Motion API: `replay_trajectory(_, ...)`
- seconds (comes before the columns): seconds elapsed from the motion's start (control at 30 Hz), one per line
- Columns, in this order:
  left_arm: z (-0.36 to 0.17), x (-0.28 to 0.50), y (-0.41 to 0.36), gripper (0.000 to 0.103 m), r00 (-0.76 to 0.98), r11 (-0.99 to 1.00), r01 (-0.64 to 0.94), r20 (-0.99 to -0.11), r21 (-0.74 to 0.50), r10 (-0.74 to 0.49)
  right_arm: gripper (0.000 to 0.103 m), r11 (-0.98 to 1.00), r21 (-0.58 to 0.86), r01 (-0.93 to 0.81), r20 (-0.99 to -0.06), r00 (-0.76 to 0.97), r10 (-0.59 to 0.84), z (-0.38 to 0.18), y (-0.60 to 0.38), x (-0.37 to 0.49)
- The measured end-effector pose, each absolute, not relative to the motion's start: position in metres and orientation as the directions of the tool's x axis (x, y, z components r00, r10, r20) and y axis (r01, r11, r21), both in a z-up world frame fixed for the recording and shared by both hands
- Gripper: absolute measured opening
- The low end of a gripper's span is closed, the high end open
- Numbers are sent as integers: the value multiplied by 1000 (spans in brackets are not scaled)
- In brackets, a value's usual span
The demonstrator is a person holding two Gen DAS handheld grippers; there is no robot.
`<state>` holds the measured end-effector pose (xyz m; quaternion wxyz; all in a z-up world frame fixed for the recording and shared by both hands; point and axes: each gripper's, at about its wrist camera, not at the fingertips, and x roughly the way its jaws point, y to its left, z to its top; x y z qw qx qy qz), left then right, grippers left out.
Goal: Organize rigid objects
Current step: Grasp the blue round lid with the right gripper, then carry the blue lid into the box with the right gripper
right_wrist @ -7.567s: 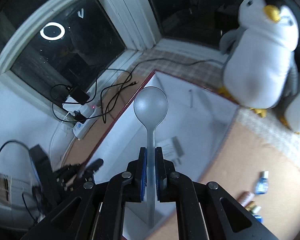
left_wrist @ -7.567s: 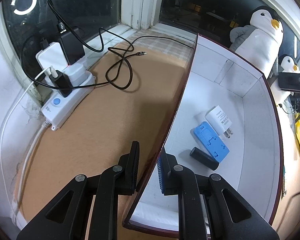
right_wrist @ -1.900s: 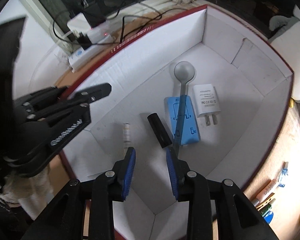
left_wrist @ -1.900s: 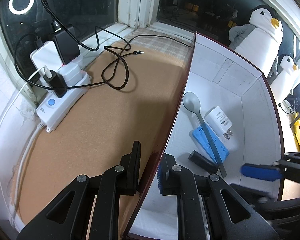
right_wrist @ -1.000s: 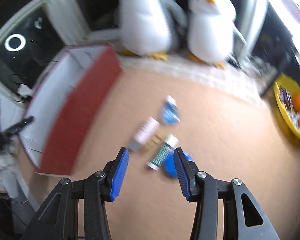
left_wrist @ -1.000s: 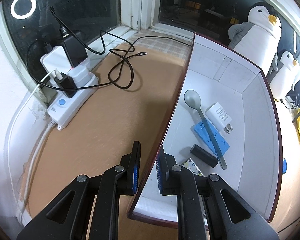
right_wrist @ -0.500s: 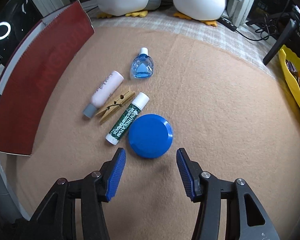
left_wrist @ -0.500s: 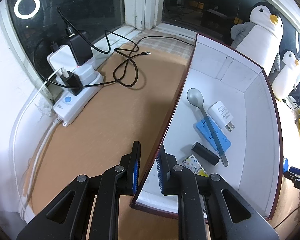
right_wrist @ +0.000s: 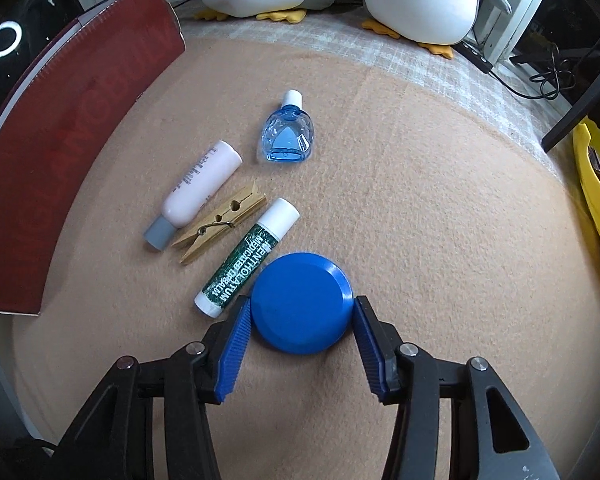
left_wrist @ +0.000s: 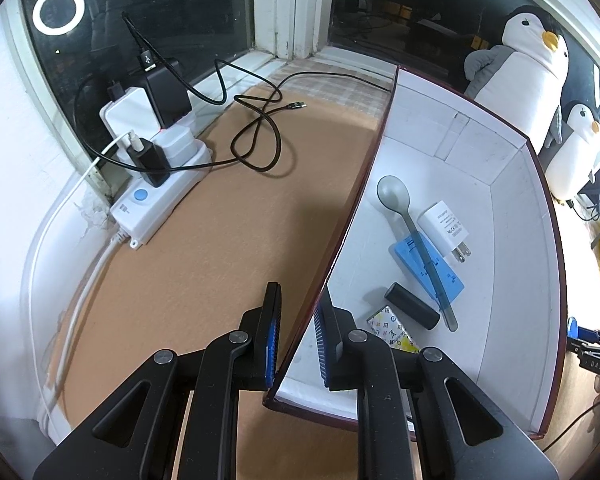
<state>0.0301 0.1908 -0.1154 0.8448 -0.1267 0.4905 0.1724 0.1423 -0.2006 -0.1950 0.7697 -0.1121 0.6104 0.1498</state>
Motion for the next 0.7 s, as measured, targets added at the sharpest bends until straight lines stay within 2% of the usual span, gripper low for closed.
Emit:
replay_trajectory(0.33,-116,33,191,16,460,910,-412,-873,-48,162,46,939,24,-343,-957,263,121,-161,-207,141)
replay_trajectory(0.7,-118,47,193,16,473,917,-393,-870,-64,142,46,869,39,-494,-905,352,241,-88,-128,147)
